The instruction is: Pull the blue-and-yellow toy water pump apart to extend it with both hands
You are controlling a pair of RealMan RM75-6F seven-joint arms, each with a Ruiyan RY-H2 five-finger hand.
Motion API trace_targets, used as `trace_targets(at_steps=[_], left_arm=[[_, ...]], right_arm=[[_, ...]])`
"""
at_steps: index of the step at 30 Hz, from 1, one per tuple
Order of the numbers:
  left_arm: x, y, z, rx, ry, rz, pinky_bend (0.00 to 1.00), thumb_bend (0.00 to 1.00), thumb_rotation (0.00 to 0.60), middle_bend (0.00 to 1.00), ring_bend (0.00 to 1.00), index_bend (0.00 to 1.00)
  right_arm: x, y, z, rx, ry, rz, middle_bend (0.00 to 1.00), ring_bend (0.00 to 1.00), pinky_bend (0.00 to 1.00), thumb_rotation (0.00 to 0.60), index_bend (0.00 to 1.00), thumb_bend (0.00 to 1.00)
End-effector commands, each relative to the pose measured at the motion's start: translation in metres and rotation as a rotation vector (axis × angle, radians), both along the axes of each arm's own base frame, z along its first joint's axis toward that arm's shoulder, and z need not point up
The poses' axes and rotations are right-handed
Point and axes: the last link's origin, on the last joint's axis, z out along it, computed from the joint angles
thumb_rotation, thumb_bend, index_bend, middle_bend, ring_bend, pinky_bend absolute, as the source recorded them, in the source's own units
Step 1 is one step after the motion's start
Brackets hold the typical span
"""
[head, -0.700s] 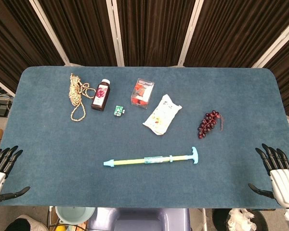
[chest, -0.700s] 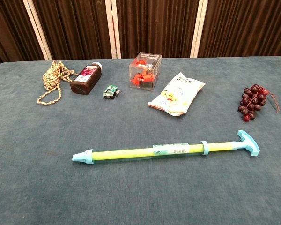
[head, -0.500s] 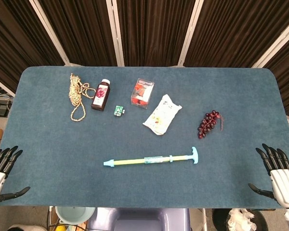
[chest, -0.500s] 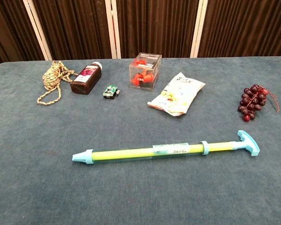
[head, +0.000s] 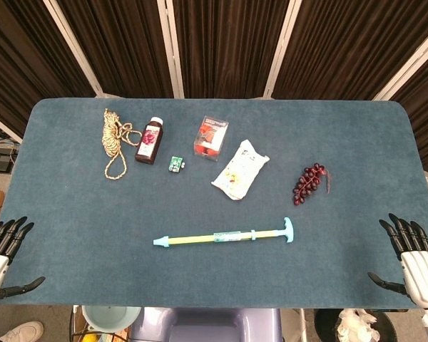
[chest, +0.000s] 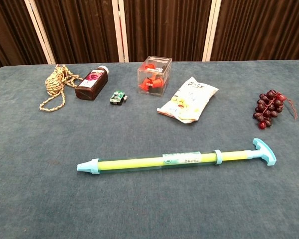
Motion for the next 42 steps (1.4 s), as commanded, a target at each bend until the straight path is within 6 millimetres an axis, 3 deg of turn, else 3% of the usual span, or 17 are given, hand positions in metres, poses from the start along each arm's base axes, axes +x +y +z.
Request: trace_targets(at_steps=[1, 7, 10, 17, 24, 30, 42], left_arm=[[0.001, 0.000, 0.000, -0.002, 0.000, 0.001, 0.01, 0.00, 0.600, 0.00, 0.00, 0.00], [0.003, -0.002, -0.001, -0.002, 0.005, -0.015, 0.01, 0.00, 0.600, 0.00, 0.00, 0.00], [0.003, -0.002, -0.001, 0.000, 0.003, -0.018, 0.01, 0.00, 0.600, 0.00, 0.00, 0.00], [0.002, 0.000, -0.002, -0.004, -0.004, -0.017, 0.01, 0.00, 0.600, 0.00, 0.00, 0.00], [0.001, 0.004, -0.003, -0.013, -0.013, 0.000, 0.01, 0.00, 0.600, 0.00, 0.00, 0.00], [0.001, 0.008, -0.006, -0.026, -0.016, 0.012, 0.01, 0.00, 0.600, 0.00, 0.00, 0.00], [0.001, 0.007, -0.005, -0.032, -0.025, 0.016, 0.01, 0.00, 0.600, 0.00, 0.00, 0.00]], right_arm=[[0.000, 0.000, 0.000, 0.004, -0.008, -0.002, 0.02, 0.00, 0.00, 0.600, 0.15, 0.16], [0.011, -0.008, -0.006, 0.020, -0.030, 0.027, 0.10, 0.02, 0.01, 0.600, 0.37, 0.17], [0.022, -0.017, -0.014, 0.032, -0.040, 0.052, 0.11, 0.02, 0.01, 0.600, 0.41, 0.18], [0.055, -0.053, -0.062, 0.119, -0.001, 0.075, 0.13, 0.03, 0.01, 0.600, 0.50, 0.25], [0.077, -0.081, -0.117, 0.175, 0.087, 0.082, 0.13, 0.03, 0.01, 0.600, 0.51, 0.30], [0.089, -0.096, -0.151, 0.185, 0.124, 0.075, 0.13, 0.03, 0.01, 0.600, 0.52, 0.33], [0.098, -0.109, -0.190, 0.173, 0.138, 0.040, 0.13, 0.03, 0.01, 0.600, 0.48, 0.36]])
